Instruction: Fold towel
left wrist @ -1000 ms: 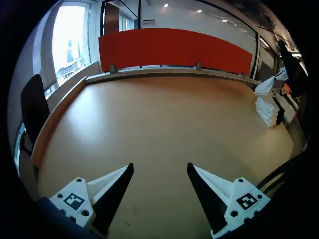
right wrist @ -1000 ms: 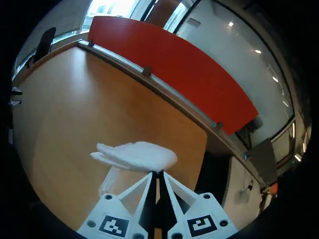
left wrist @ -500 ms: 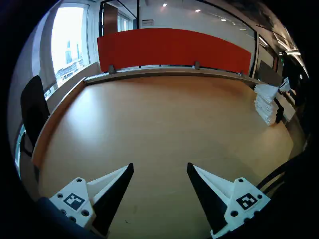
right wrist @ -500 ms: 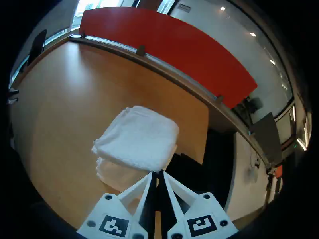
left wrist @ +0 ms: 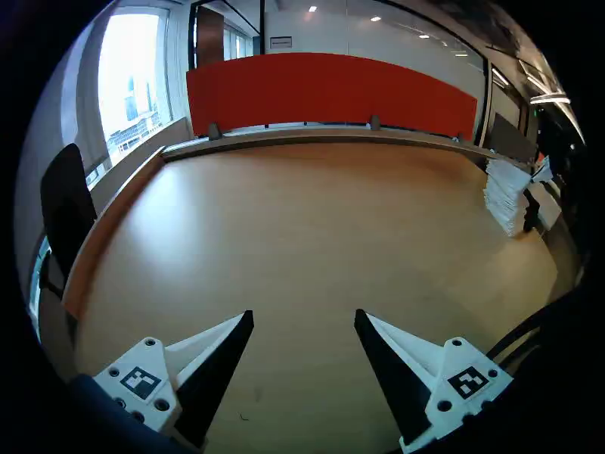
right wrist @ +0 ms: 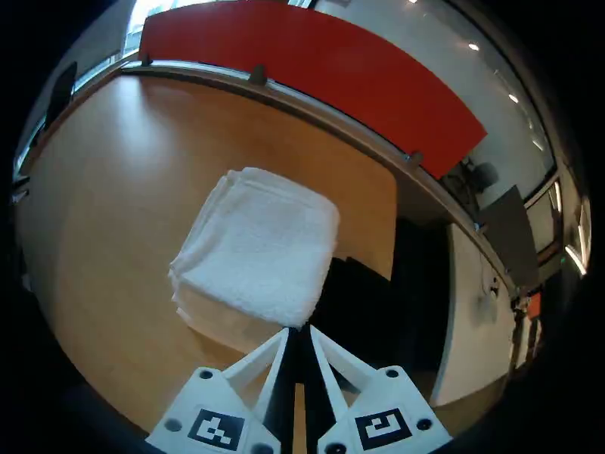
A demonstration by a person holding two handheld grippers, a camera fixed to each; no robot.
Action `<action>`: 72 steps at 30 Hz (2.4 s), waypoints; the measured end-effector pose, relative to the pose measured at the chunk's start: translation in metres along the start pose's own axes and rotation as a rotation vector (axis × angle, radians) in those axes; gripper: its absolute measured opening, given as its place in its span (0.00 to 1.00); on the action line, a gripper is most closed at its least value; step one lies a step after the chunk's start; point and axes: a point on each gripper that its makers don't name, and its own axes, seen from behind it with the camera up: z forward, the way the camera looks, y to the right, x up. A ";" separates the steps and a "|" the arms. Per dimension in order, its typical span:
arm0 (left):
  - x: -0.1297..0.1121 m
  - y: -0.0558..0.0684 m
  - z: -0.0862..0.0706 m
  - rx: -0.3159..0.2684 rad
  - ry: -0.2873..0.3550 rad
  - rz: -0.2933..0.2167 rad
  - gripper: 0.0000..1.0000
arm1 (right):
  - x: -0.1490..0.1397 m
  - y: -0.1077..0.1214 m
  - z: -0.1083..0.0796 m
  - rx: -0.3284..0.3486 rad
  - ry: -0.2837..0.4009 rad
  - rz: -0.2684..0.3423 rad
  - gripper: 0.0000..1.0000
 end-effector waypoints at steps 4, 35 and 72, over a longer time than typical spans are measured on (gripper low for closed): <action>-0.001 0.000 -0.001 0.002 -0.003 -0.001 0.99 | -0.008 -0.003 0.004 0.004 -0.018 0.007 0.04; -0.006 -0.007 -0.003 0.021 -0.015 -0.004 0.99 | -0.041 -0.007 0.026 0.013 -0.103 0.058 0.04; -0.002 -0.004 -0.003 0.014 -0.011 0.006 0.99 | -0.025 -0.027 0.022 0.039 -0.037 0.109 0.92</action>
